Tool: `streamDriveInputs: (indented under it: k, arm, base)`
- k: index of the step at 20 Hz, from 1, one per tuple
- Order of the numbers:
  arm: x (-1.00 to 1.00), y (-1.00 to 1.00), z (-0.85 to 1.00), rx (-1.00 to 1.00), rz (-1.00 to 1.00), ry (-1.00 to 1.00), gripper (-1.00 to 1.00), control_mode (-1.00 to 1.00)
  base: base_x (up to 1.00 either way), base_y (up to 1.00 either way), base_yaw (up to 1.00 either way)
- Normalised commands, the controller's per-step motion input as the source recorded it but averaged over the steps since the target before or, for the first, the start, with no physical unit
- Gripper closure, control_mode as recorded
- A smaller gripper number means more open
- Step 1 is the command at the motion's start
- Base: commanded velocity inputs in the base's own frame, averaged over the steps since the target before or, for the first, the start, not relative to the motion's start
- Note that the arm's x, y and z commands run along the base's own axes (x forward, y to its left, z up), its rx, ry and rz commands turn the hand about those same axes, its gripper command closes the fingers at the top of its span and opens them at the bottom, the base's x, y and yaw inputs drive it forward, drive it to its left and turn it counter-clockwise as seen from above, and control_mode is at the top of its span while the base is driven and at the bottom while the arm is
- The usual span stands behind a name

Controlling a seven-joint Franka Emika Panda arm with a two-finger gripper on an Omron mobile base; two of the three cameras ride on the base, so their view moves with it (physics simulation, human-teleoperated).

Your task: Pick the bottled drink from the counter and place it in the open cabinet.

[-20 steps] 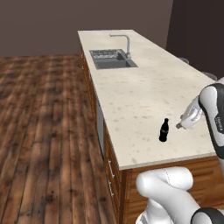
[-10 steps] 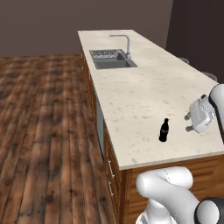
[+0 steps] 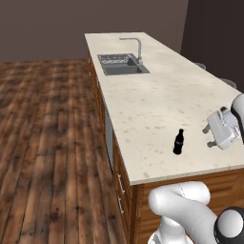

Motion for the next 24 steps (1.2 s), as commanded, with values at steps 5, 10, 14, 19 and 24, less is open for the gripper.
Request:
streamDriveInputs:
  k: [5,10,14,19,24]
  arm:
    - [0.14,-0.09,-0.23,0.02,0.06,0.0,-1.0,-1.0]
    - [0.24,-0.14,-0.15,0.05,0.06,0.0,-1.0,-1.0]
    - [0.22,-0.14,-0.13,0.06,0.05,0.0,-1.0,-1.0]
    - [0.25,-0.06,-0.14,0.08,0.02,0.0,-1.0,-1.0]
    - [0.24,0.0,-0.11,0.06,0.0,0.0,-1.0,-1.0]
  base:
    - [0.0,0.0,0.0]
    - [0.0,0.0,0.0]
    - [0.0,0.0,0.0]
    - [0.0,0.0,0.0]
    - [0.0,0.0,0.0]
